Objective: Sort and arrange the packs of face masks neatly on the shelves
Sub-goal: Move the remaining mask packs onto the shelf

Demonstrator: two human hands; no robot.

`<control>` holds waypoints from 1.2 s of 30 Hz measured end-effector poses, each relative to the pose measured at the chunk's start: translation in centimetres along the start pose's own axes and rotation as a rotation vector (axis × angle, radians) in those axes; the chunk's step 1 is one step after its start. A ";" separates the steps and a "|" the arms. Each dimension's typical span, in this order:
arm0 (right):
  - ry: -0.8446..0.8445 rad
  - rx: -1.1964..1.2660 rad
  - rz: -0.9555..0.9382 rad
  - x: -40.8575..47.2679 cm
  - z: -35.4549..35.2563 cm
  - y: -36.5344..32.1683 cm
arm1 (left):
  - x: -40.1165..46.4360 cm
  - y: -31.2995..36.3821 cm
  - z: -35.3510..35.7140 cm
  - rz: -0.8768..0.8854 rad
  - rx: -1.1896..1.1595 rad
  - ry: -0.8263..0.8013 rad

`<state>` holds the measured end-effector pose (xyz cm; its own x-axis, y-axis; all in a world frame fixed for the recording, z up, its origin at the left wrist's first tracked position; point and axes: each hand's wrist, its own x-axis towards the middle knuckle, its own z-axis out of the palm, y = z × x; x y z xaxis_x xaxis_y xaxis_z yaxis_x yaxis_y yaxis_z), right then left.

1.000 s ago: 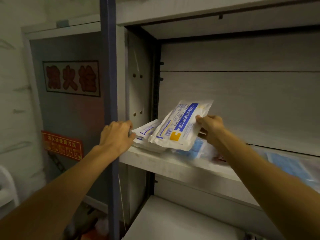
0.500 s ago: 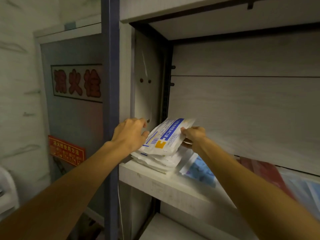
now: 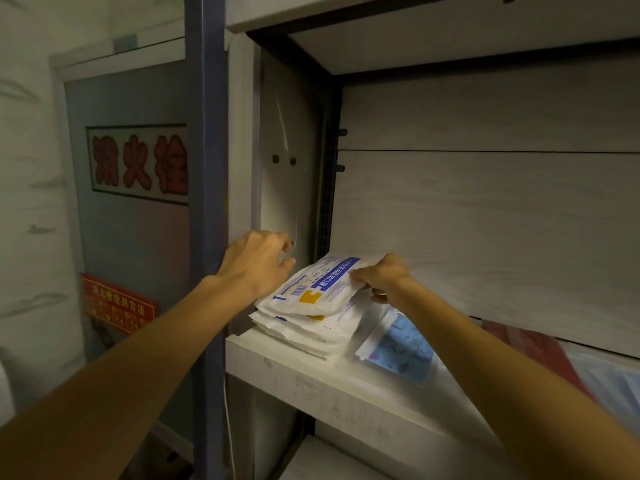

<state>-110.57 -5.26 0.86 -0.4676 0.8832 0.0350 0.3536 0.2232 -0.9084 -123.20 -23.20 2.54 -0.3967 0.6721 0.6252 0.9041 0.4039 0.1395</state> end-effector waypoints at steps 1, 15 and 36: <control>0.007 -0.031 -0.007 0.0 -0.1 0.1 | 0.1 0.0 0.1 0.006 -0.005 -0.006; 0.158 -0.271 -0.196 -3.3 -2.7 0.6 | -1.2 1.1 0.0 0.042 -0.005 -0.114; 0.466 -0.922 -0.289 -25.1 -15.5 8.0 | -11.8 14.5 -1.9 0.405 -0.205 -0.176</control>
<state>-83.49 -19.21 -0.83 -0.3454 0.7740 0.5307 0.8453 0.5022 -0.1822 -105.13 -26.46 -1.42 -0.0110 0.8519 0.5235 0.9970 -0.0309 0.0712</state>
